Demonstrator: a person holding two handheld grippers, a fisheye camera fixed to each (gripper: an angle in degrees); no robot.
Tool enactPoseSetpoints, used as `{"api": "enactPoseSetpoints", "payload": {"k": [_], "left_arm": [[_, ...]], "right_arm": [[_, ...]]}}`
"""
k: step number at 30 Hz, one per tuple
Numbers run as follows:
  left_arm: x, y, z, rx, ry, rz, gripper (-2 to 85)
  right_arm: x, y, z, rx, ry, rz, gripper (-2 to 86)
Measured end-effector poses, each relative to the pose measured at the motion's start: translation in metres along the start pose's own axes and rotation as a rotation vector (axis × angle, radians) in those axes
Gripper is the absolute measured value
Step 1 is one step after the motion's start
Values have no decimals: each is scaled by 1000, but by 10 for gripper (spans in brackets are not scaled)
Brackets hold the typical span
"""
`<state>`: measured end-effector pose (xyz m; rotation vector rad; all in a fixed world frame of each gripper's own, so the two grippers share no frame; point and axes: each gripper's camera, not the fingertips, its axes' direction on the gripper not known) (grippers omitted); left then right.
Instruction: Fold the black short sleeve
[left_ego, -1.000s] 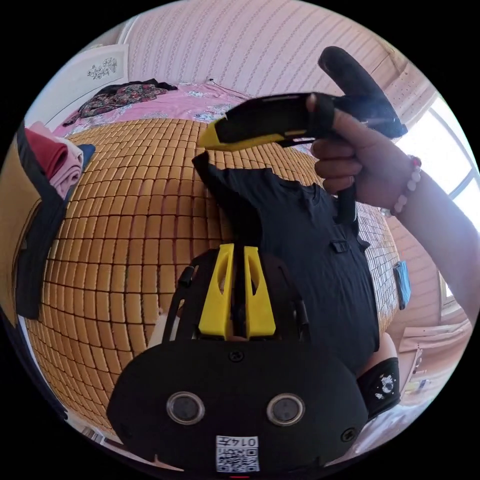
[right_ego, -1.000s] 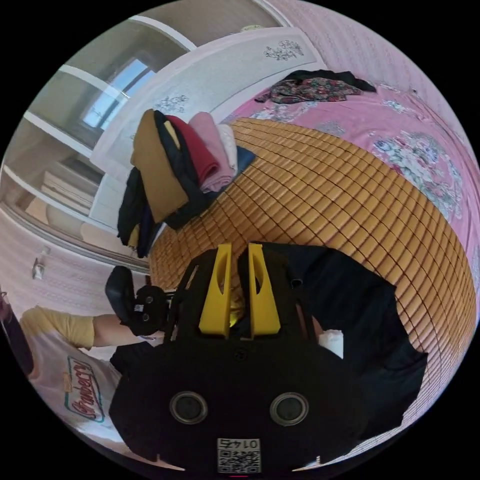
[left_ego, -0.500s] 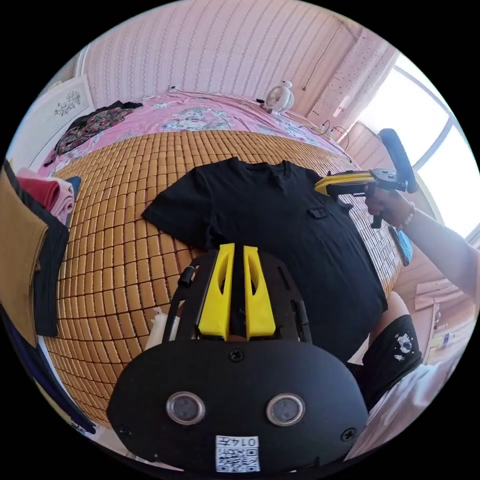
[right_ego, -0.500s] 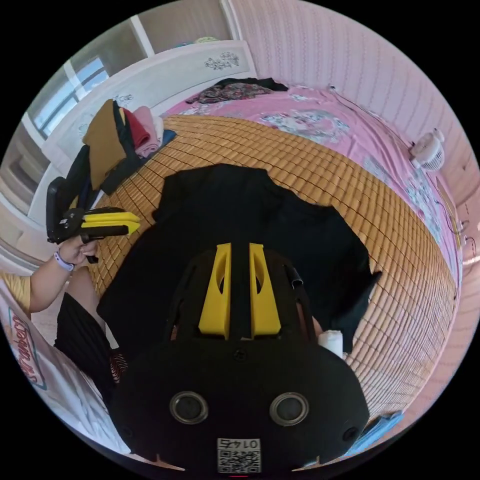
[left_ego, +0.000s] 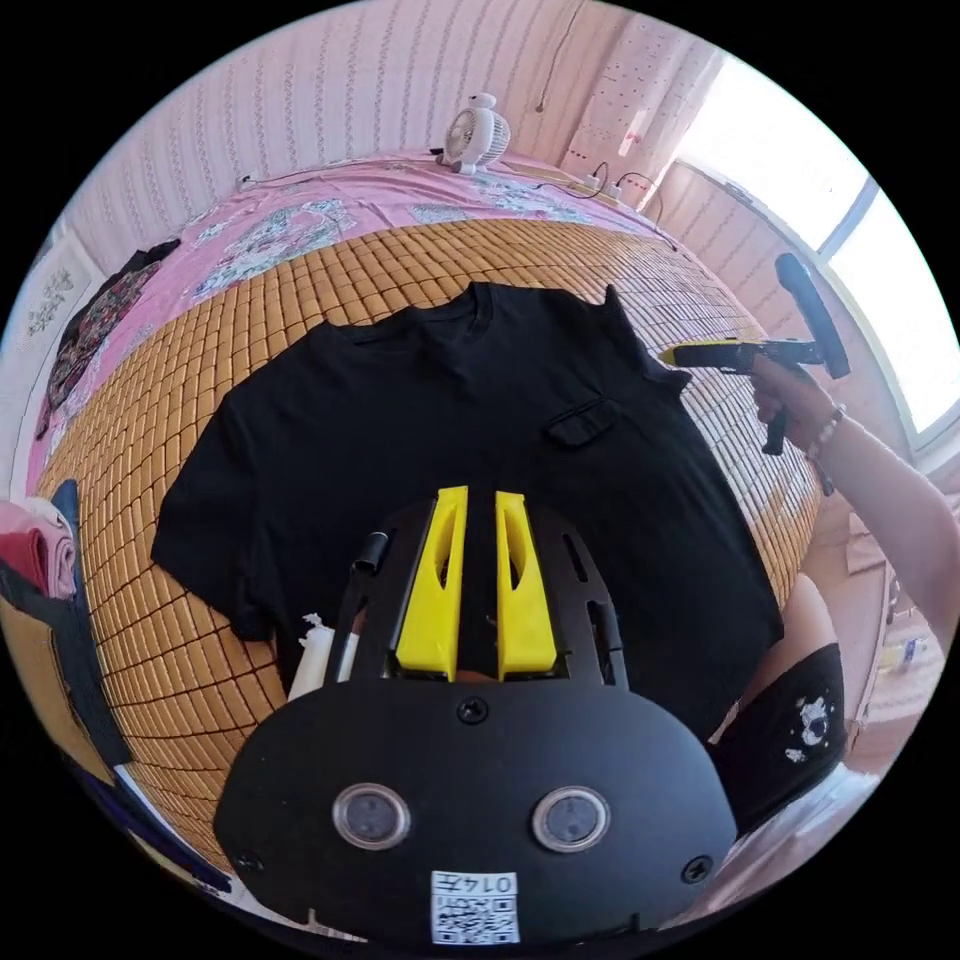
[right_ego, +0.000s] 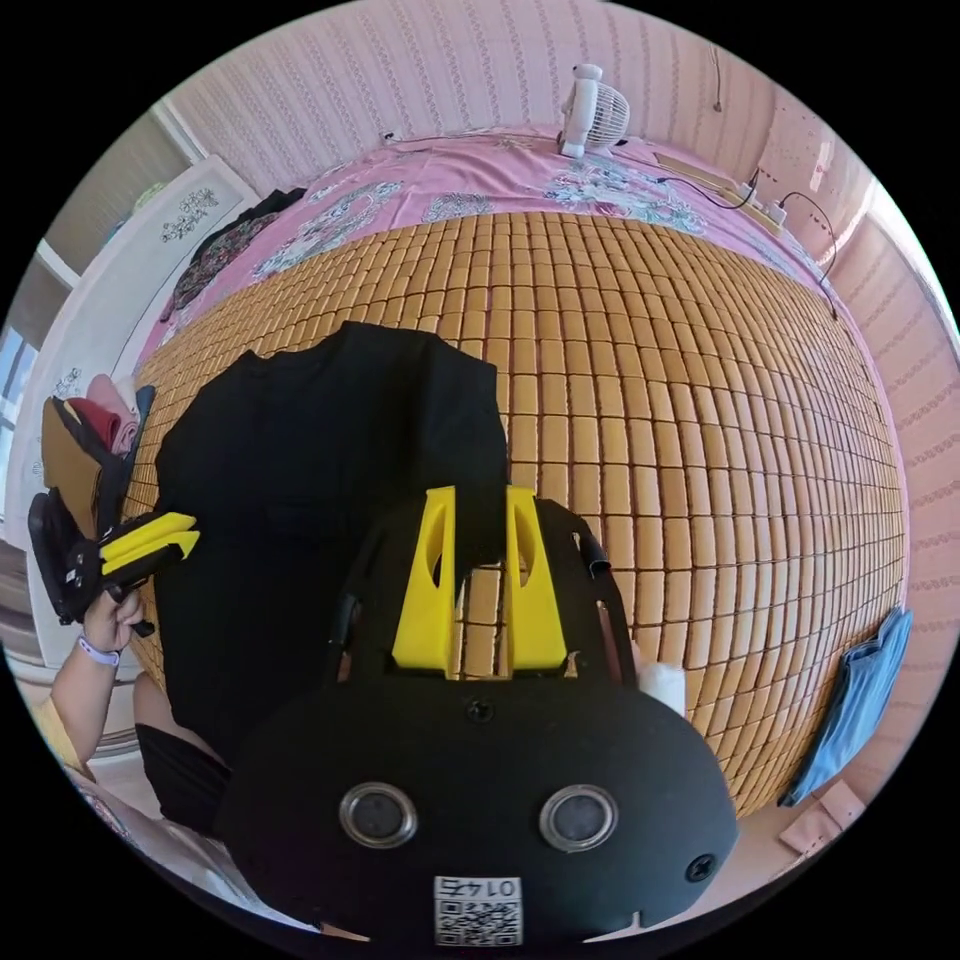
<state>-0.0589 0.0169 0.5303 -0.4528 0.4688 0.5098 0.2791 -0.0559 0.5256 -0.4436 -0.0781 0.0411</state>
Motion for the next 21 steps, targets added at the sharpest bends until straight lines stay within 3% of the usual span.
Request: {"api": "enactPoseSetpoints", "payload": {"k": [4,10,17,21], "left_arm": [[0,-7,23,-64,-23,-36,27],[0,-6,27,-58,-29,-24,-5],[-19,5,18,-21,-10,-78,-7],[-53,45,-14,71,12,-194,-6]], "right_arm": [[-29,11,17,-6,170,-117,9],[-48,40,8,-1,273,-111,-3],[-32,64,-25,81,218,3,13],[-49,65,-55,170,100,-112,12]]}}
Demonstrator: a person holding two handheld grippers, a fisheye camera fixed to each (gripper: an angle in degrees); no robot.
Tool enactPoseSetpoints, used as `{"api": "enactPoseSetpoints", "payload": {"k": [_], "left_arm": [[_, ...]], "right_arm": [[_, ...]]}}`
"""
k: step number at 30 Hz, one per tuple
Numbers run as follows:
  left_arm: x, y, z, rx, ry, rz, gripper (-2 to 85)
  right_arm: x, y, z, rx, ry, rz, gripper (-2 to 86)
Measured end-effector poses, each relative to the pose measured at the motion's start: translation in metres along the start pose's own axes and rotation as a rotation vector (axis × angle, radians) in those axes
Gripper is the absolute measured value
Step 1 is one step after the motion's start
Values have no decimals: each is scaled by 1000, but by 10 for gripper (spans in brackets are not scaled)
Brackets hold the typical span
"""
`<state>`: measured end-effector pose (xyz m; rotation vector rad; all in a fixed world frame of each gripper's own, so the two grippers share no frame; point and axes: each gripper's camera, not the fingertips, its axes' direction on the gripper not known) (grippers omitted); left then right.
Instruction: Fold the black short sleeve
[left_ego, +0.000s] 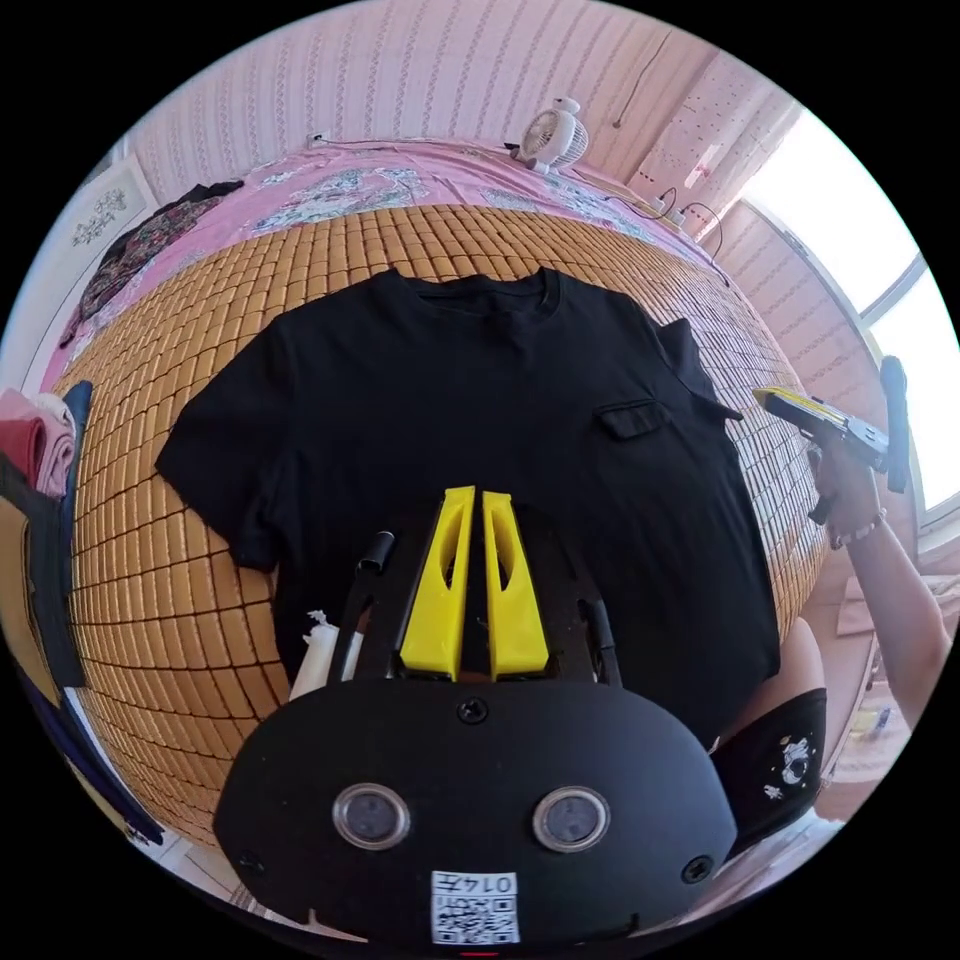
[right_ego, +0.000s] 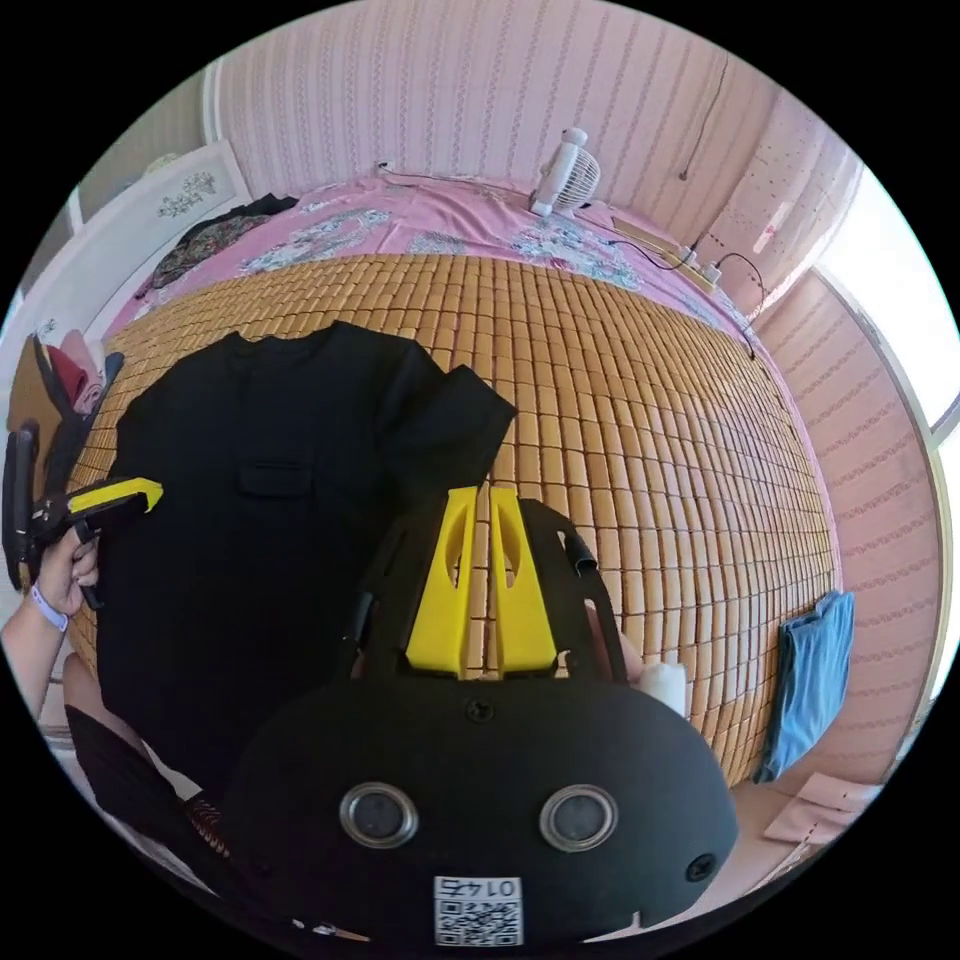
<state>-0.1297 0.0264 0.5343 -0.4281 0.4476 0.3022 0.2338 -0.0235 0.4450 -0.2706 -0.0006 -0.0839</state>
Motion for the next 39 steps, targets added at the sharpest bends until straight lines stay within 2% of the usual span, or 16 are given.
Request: {"api": "enactPoseSetpoints", "payload": {"k": [2,7,13,17,22,24,29,36,39], "left_arm": [[-21,17,-18,46,27,-58,-5],[-72,51,-44,91,-74,-198,6],[-107,51,-46,111,-34,-286,31],[-114,37,-34,94,-27,-287,47],[-121,27,-17,71,-30,-283,43],[-122,26,-10,62,-32,-251,16],[-127,29,-7,93,-9,-223,-4],[-132,35,-5,146,45,-255,-8],[-135,33,-5,146,84,-296,-8]], "right_arm": [[-29,-12,-8,17,-101,-125,11],[-110,-43,0,-24,-354,-310,16],[-226,-71,6,4,-459,-529,33],[-294,-91,19,-46,-507,-662,44],[-355,-109,35,-80,-478,-749,50],[-374,-114,43,-95,-452,-777,52],[-417,-120,58,-47,-389,-790,53],[-446,-119,93,-107,-225,-806,66],[-440,-118,97,-86,-237,-784,48]]}}
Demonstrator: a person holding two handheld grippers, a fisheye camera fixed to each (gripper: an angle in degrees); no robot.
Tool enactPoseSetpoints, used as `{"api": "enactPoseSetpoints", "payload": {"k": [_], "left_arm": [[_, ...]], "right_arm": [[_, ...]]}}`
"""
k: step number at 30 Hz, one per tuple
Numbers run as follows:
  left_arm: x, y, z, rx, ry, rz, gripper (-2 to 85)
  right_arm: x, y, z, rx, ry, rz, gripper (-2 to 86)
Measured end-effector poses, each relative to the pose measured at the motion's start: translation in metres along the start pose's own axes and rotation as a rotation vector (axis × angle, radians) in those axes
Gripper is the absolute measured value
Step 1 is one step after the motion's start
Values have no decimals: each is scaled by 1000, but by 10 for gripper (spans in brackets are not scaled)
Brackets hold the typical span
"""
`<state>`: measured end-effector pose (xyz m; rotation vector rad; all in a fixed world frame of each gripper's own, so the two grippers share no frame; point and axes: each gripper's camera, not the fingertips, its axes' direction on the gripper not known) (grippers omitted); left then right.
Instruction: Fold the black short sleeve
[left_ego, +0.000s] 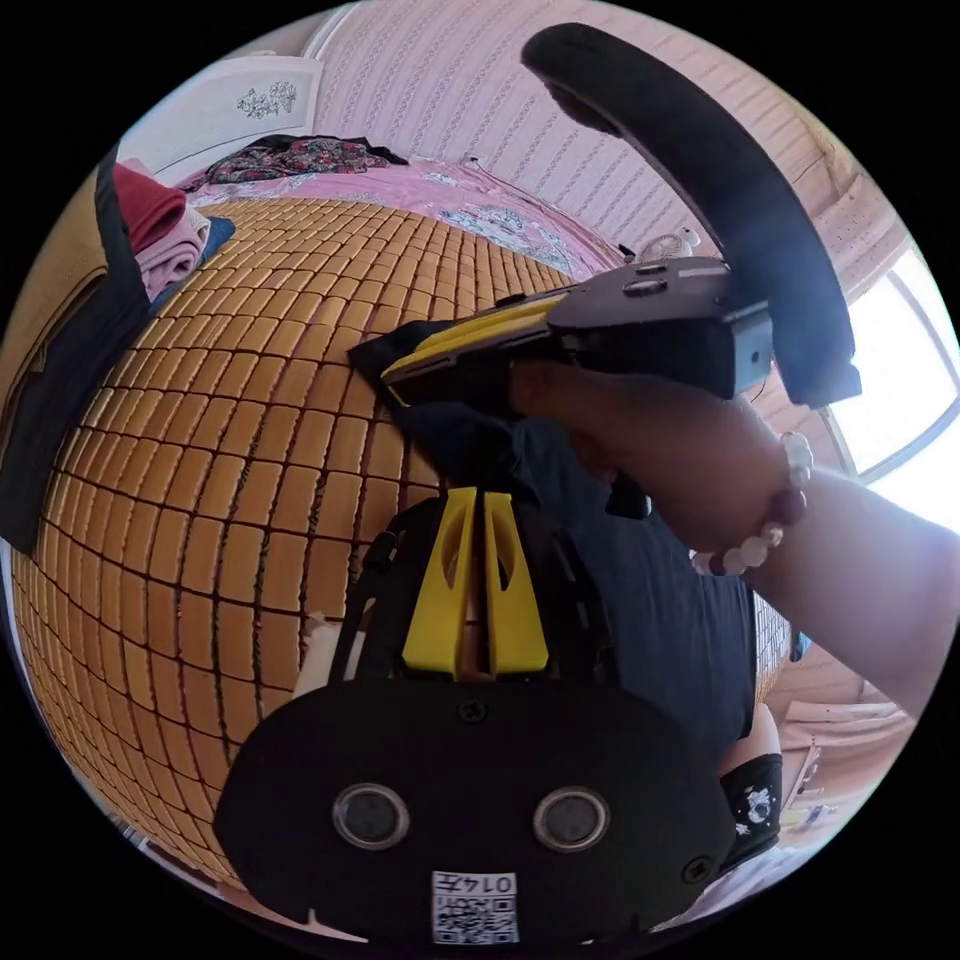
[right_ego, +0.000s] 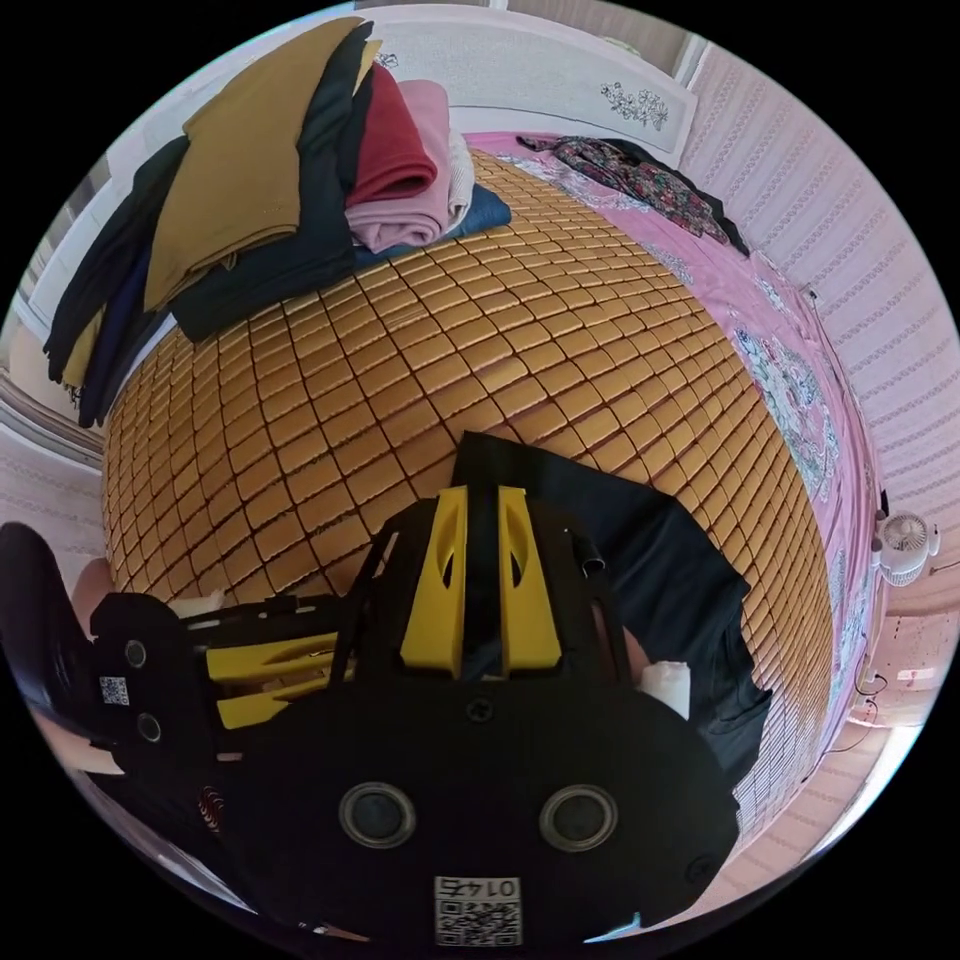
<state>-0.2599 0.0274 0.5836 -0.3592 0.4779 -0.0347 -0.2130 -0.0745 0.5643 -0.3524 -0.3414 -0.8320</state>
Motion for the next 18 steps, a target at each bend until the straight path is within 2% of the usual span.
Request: {"api": "enactPoseSetpoints", "payload": {"k": [4,7,8,10,14,18], "left_arm": [[2,-4,-7,38,15,-13,0],[21,-7,-27,95,32,89,33],[32,-6,-36,114,52,155,46],[43,-3,-44,140,65,223,50],[59,-4,-30,64,77,251,50],[78,-6,-16,15,57,257,49]], "right_arm": [[21,16,-4,47,-59,90,5],[69,57,-40,256,-231,307,1],[87,86,-58,348,-246,394,2],[105,129,-75,409,-193,457,8],[135,207,-58,243,-107,517,30],[155,267,-61,277,-163,599,42]]}}
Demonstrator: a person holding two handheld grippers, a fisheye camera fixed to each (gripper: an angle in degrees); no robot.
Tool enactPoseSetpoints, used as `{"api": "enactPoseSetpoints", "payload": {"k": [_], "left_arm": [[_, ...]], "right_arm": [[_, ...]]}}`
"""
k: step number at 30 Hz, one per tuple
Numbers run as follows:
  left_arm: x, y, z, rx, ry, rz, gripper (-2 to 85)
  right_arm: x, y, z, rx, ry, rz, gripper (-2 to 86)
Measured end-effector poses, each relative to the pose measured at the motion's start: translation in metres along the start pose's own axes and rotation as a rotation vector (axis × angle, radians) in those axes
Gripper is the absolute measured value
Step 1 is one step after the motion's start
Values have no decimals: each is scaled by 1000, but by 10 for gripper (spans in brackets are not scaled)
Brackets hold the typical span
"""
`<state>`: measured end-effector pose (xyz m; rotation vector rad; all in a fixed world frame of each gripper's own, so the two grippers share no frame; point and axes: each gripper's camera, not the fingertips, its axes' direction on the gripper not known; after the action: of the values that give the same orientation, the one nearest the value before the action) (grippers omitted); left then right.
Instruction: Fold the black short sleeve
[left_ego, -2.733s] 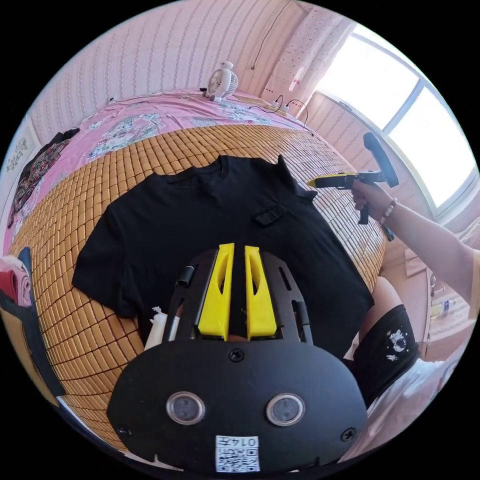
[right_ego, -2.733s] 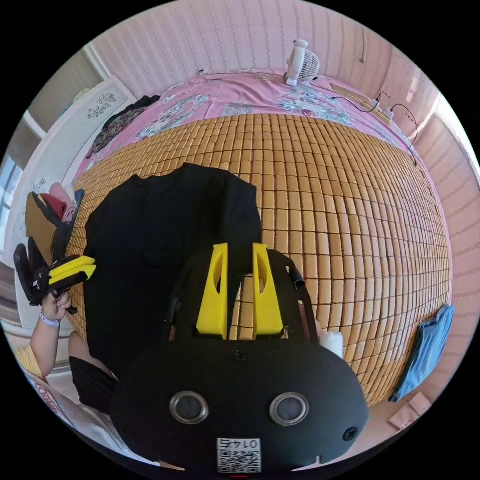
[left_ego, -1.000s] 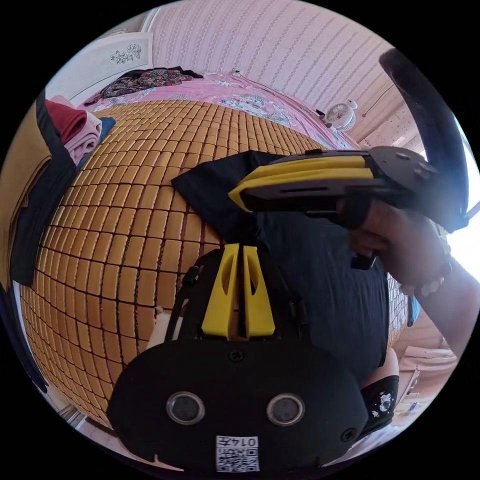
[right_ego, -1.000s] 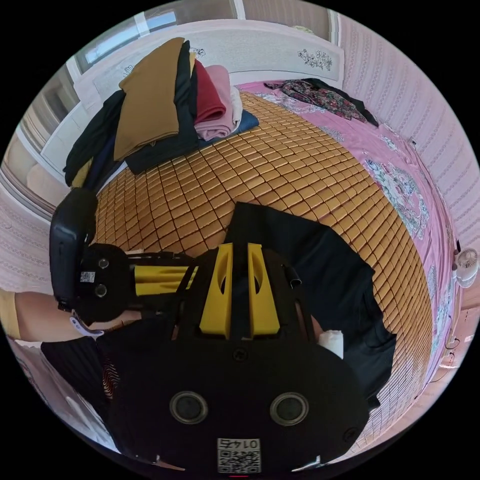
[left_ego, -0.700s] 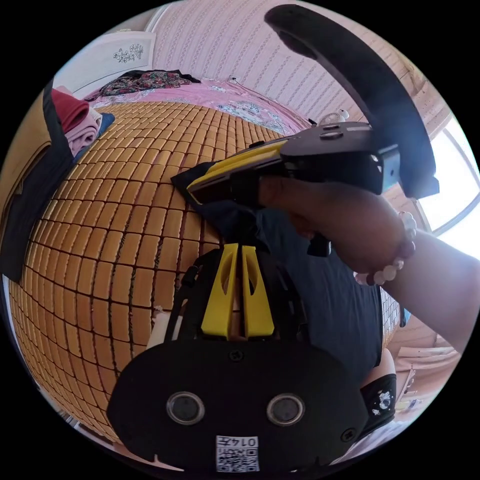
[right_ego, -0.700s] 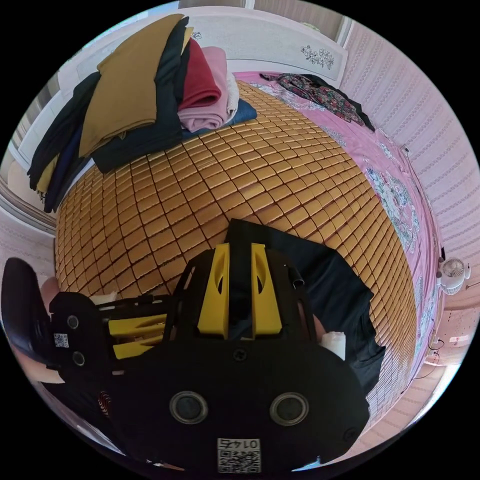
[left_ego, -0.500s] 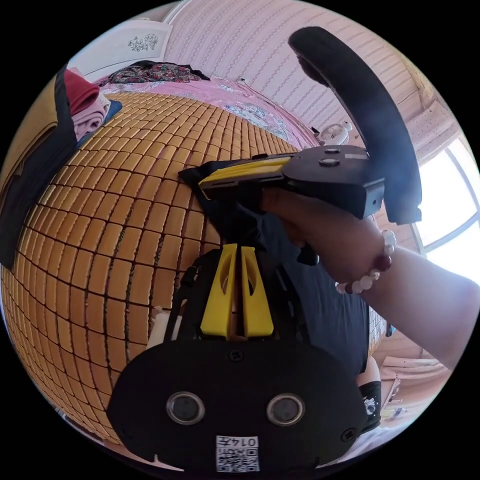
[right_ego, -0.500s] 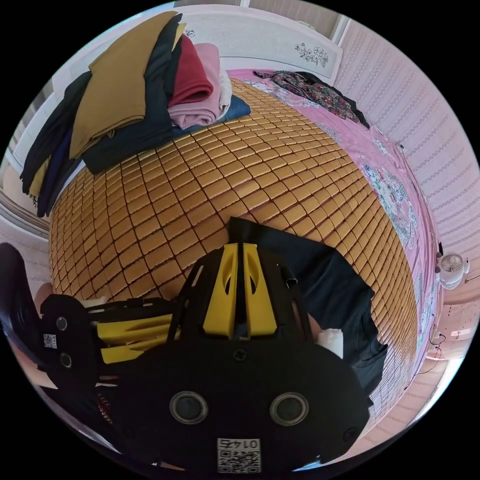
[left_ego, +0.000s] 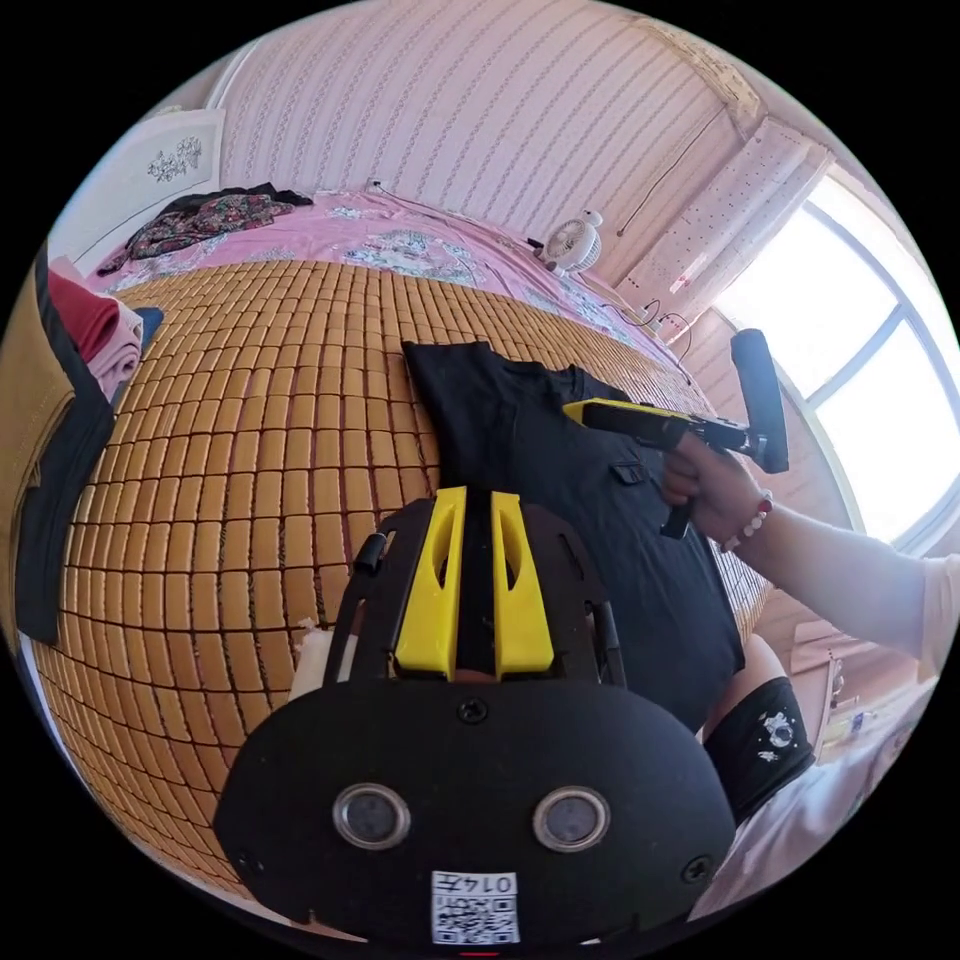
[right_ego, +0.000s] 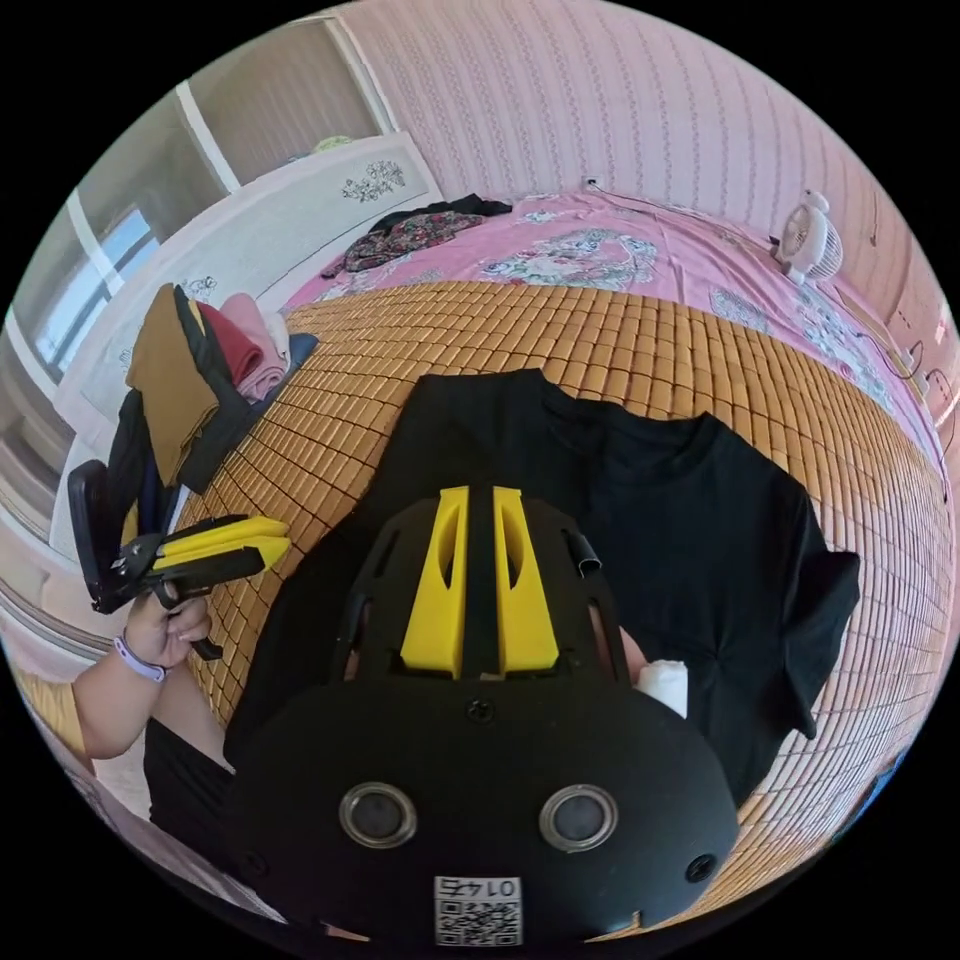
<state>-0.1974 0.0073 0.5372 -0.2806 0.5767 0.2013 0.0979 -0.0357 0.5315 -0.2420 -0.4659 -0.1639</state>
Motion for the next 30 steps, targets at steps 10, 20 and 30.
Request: {"api": "enactPoseSetpoints", "payload": {"k": [10,20,30], "left_arm": [[93,-60,36,-81,38,193,46],[252,-162,131,-225,115,456,42],[391,-212,245,-350,60,622,45]], "right_arm": [[114,113,-98,121,213,198,50],[239,179,-123,114,149,477,76],[277,200,-112,100,124,469,41]]}}
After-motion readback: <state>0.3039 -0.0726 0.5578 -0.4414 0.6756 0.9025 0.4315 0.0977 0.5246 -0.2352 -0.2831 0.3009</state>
